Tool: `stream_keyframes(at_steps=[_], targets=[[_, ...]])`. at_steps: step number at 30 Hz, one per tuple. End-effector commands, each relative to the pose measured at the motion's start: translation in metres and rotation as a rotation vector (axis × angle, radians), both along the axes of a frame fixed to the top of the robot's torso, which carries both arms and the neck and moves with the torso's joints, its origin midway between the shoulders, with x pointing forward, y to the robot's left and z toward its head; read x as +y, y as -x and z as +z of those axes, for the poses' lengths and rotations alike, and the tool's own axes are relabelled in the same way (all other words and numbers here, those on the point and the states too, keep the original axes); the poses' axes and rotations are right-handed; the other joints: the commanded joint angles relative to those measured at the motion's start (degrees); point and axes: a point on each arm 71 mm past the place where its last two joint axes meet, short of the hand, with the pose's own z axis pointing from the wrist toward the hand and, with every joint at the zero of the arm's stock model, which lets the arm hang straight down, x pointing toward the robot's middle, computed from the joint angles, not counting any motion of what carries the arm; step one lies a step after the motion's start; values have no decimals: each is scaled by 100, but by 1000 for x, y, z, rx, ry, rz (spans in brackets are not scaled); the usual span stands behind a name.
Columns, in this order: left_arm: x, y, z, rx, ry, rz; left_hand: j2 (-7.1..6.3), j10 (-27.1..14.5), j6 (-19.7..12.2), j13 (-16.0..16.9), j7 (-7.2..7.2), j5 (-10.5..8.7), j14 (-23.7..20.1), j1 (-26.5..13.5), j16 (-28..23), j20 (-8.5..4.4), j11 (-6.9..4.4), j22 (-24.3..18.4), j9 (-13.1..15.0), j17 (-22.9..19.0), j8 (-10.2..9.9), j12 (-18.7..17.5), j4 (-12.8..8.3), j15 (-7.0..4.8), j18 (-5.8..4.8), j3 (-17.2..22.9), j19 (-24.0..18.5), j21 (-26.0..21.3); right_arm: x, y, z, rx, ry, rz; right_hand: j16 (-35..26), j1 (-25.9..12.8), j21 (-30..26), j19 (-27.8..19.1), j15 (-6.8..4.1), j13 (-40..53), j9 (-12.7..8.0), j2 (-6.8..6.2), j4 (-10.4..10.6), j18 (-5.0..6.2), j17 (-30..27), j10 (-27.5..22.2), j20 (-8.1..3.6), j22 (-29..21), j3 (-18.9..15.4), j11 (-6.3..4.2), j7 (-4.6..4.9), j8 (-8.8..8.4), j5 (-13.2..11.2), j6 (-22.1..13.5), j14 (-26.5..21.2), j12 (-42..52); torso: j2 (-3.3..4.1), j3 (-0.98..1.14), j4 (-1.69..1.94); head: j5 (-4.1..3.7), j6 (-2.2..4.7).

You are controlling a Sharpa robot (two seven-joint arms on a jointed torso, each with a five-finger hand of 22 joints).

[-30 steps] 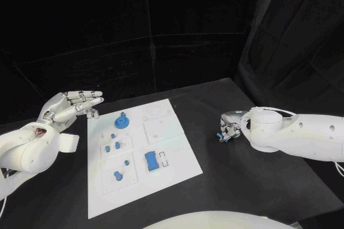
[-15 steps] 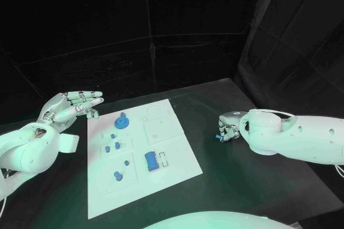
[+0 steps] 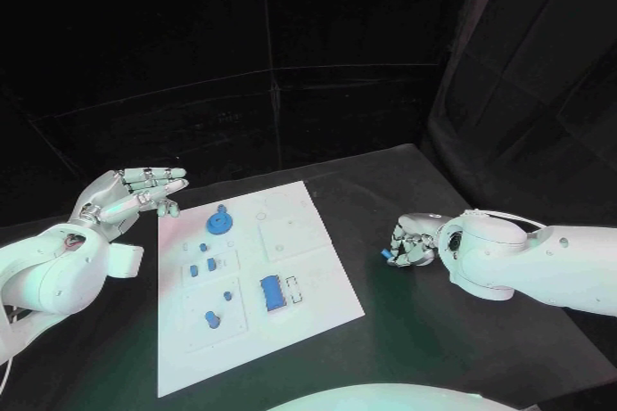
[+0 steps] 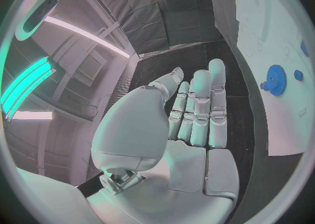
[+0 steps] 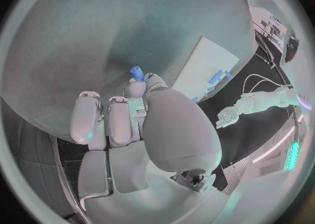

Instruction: Assemble the parts on the task board

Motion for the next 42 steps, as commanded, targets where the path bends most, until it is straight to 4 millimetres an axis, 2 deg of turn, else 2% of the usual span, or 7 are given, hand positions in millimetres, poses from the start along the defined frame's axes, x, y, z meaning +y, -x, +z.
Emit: stream_keyframes(at_steps=[1, 11, 17, 20, 28, 34, 42], targets=[[-2, 0, 1, 0, 9, -12, 34, -34, -1, -10, 16, -2, -56, -26, -16, 9, 8, -5, 0, -5, 27, 33, -14, -2, 37, -33, 6, -21, 8, 3, 6, -23, -136, -60, 37, -47, 37, 36, -20, 21, -8, -111, 2, -63, 17, 28, 8, 15, 152, 4, 17, -48, 30, 41, 265, 30, 0, -7, 5, 53, 13], [-1, 1, 1, 1, 10, -12, 34, -34, -1, -10, 16, -2, -56, -26, -16, 9, 8, -5, 0, -5, 27, 33, -14, -2, 37, -33, 6, -21, 42, 7, 11, -33, -257, -9, 75, -303, 59, 55, -7, 105, -10, -391, -21, -69, 74, 68, 21, 56, 634, 19, 33, -92, 110, 69, 276, 116, -3, -13, 7, 248, -57], [-2, 1, 1, 1, 11, -14, 34, -34, -1, -10, 16, -2, -56, -26, -16, 9, 8, -5, 0, -5, 27, 33, -14, -2, 37, -33, 6, -21, 70, 2, 6, -1, -311, 31, 97, -394, 79, 74, -6, 140, 1, -478, -67, -76, 103, 91, 23, 92, 716, 19, 31, -91, 332, 94, 281, 155, 8, -6, 18, 488, -108], [-2, 1, 1, 1, 11, -15, 34, -39, -3, -10, 16, -2, -57, -21, -15, 8, 7, -8, 0, -9, 28, 37, -18, -2, 38, -32, 7, -24, 87, -2, 2, 16, -334, 51, 120, -553, 99, 95, -2, 168, 11, -509, -39, -83, 132, 128, 25, 125, 688, 22, 31, -85, 466, 127, 289, 194, 4, -5, 18, 672, -157], [-4, 2, 1, 1, 13, -20, 34, -39, -3, -10, 16, -2, -57, -21, -15, 8, 7, -8, 0, -9, 28, 37, -18, -2, 38, -32, 7, -24, 117, -8, -6, 64, -354, 82, 165, -841, 127, 121, -17, 229, 44, -486, -31, -90, 188, 183, 16, 171, 569, 6, 6, -85, 778, 208, 300, 263, 9, -14, 31, 930, -199], [-5, 2, 1, 1, 14, -23, 34, -39, -3, -10, 16, -2, -57, -21, -15, 8, 7, -8, 0, -9, 28, 37, -18, -2, 38, -32, 7, -24, 135, -11, -10, 91, -355, 107, 177, -949, 129, 123, -26, 245, 72, -442, -25, -91, 203, 197, 9, 177, 507, -8, -15, -73, 880, 265, 301, 277, 10, -2, 7, 985, -215], [-7, 2, 1, 2, 16, -28, 36, -41, -5, -11, 16, -2, -58, -18, -13, 8, 7, -9, 0, -11, 29, 40, -20, -3, 38, -31, 7, -25, 150, -14, -14, 129, -338, 139, 202, -992, 143, 137, -38, 278, 101, -422, -39, -96, 235, 221, -1, 202, 461, -25, -37, -51, 873, 320, 307, 313, 9, -4, 14, 1025, -230]])
